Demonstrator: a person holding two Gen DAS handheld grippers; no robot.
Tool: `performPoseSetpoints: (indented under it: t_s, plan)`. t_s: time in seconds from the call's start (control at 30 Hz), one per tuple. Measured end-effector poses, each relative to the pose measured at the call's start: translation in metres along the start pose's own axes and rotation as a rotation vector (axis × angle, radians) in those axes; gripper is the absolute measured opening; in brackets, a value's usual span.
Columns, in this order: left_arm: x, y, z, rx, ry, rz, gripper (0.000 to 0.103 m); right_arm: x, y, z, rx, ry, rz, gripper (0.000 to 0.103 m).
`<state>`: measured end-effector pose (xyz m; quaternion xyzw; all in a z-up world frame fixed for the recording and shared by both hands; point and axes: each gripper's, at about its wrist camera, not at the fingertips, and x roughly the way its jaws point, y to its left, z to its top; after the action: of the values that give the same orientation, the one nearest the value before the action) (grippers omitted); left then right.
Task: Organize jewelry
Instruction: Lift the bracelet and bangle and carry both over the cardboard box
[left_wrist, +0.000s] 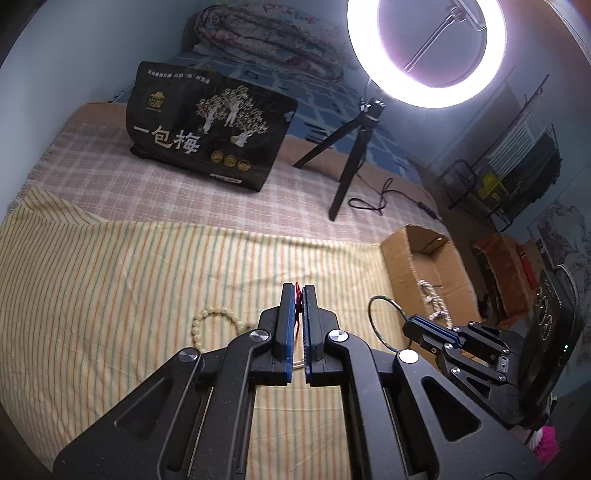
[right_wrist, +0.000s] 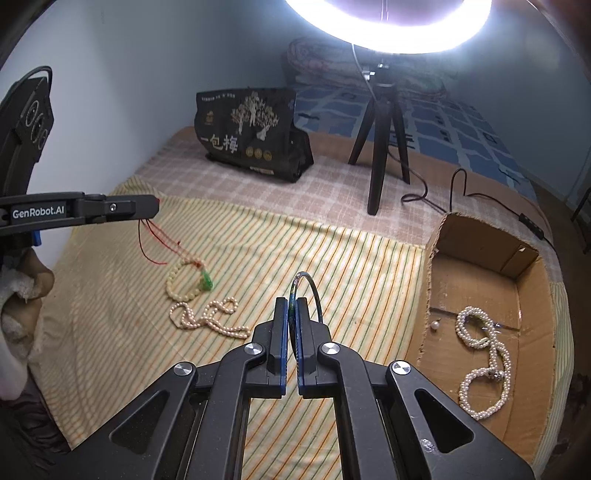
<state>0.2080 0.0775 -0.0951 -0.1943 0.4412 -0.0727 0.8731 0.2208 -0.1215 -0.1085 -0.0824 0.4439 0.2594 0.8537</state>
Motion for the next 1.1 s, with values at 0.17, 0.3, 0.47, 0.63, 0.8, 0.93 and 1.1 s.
performPoseSetpoints:
  t_s: [0.17, 0.3, 0.47, 0.63, 0.8, 0.93, 1.1]
  plan:
    - [-0.010, -0.009, 0.000, 0.008, -0.018, -0.025, 0.001, -0.016, -0.005, 0.002, 0.011, -0.032, -0.001, 0.002]
    - [-0.012, -0.013, 0.000, 0.009, -0.021, -0.032, 0.001, -0.024, -0.010, 0.002, 0.020, -0.050, -0.007, 0.002]
    - [-0.019, -0.022, 0.001, 0.017, -0.034, -0.050, 0.001, -0.037, -0.020, 0.004, 0.033, -0.074, -0.014, 0.002]
    - [-0.027, -0.040, 0.001, 0.043, -0.050, -0.084, 0.001, -0.052, -0.033, 0.006, 0.056, -0.102, -0.026, 0.002]
    - [-0.032, -0.064, 0.000, 0.083, -0.062, -0.121, 0.001, -0.068, -0.051, 0.007, 0.087, -0.130, -0.044, 0.002]
    - [-0.032, -0.082, 0.000, 0.103, -0.063, -0.153, 0.001, -0.078, -0.069, 0.005, 0.118, -0.142, -0.065, 0.002]
    - [-0.030, -0.108, -0.001, 0.132, -0.064, -0.191, 0.001, -0.084, -0.089, -0.001, 0.147, -0.141, -0.091, 0.002]
